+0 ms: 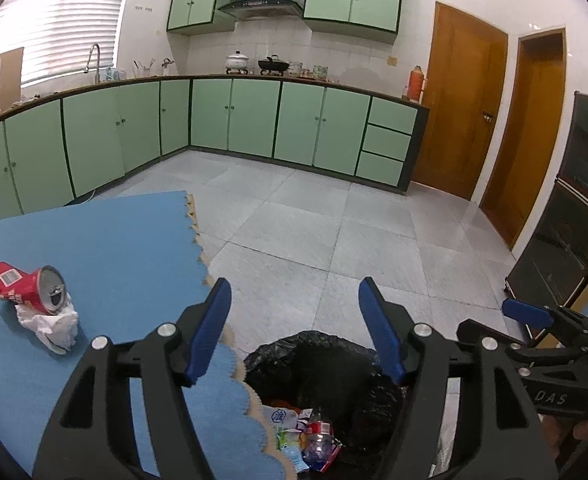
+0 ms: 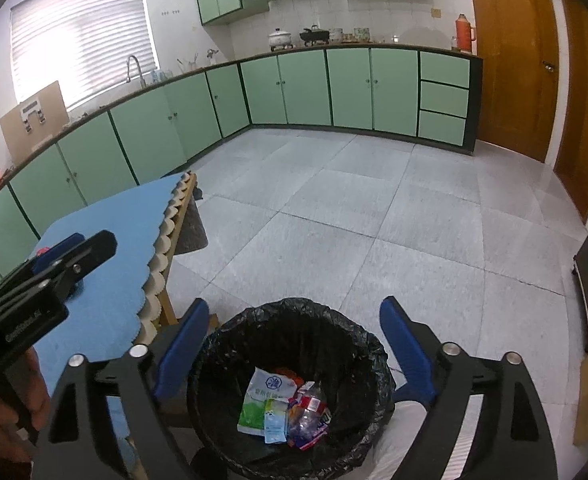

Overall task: Collect trash
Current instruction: 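Carry the bottle and milk carton over the bin and open both tools, then move both tools back over the table toward the red can and tissue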

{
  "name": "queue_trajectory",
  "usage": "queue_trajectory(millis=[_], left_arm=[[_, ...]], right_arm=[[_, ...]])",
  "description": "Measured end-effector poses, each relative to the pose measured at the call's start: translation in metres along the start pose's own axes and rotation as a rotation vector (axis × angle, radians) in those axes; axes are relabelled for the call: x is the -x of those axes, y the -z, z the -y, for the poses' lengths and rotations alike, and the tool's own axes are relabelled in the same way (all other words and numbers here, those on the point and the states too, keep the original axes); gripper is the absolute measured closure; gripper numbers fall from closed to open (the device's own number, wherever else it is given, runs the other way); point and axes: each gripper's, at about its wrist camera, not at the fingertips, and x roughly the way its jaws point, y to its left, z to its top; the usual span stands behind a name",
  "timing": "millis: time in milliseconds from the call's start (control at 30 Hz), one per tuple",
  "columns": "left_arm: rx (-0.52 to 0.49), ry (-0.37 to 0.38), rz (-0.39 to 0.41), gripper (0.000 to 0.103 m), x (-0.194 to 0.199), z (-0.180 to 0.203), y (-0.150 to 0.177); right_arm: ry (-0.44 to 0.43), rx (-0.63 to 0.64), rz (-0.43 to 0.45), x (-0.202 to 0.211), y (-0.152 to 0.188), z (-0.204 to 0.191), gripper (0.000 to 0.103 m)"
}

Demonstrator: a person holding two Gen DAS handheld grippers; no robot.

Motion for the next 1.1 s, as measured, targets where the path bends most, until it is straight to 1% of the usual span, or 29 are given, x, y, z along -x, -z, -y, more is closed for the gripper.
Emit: queue_trajectory(millis=[133,233,333,400,500,600,733,800,933,1100], left_arm=[[0.017,-0.031,0.018,0.034,0.011,-0.018,-0.002],[0.032,-0.078,0.025,0.033,0.019,-0.041,-0.002],[0.052,-0.141,0.028,0.033,0.029,-0.072,0.001],[0.068,-0.185,0.026,0.031,0.034,-0.093,0.002],[0.106,-0.268,0.026,0.028,0.046,-0.134,0.008],[0.126,-0.348,0.024,0.027,0.058,-0.169,0.014],[0.169,-0.413,0.017,0.027,0.071,-0.208,0.019],[0.183,-0.447,0.016,0.027,0.076,-0.226,0.022],[0.2,-0.483,0.007,0.027,0.08,-0.247,0.028],[0.213,-0.5,-0.012,0.027,0.08,-0.269,0.032]], right_arm=[[-0.007,0.006,0.024,0.003,-0.006,-0.008,0.011],[-0.031,0.023,0.039,0.002,-0.01,-0.025,0.008],[-0.068,0.041,0.047,-0.002,-0.016,-0.045,0.007],[-0.111,0.063,0.053,-0.008,-0.02,-0.067,0.006],[-0.172,0.095,0.067,-0.018,-0.022,-0.103,0.006],[-0.227,0.123,0.067,-0.031,-0.022,-0.136,0.006],[-0.293,0.178,0.061,-0.051,-0.017,-0.188,0.006],[-0.325,0.198,0.054,-0.06,-0.014,-0.208,0.006],[-0.353,0.236,0.042,-0.078,-0.007,-0.241,0.006],[-0.385,0.283,-0.02,-0.107,0.0,-0.273,0.007]])
